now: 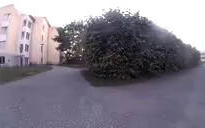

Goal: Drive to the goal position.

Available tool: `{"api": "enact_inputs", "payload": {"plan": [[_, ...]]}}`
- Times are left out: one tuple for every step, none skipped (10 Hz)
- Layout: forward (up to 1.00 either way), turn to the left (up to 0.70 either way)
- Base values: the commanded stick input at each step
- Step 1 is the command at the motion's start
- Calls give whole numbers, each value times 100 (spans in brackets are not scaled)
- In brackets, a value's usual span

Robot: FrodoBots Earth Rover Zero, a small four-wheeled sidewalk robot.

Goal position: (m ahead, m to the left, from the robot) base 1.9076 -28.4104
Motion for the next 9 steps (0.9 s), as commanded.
{"api": "enact_inputs", "payload": {"plan": [[70, -27], [70, -27], [70, -27], [70, -27], [70, -27], [70, -27], [70, -27], [70, -27], [70, -27]]}}
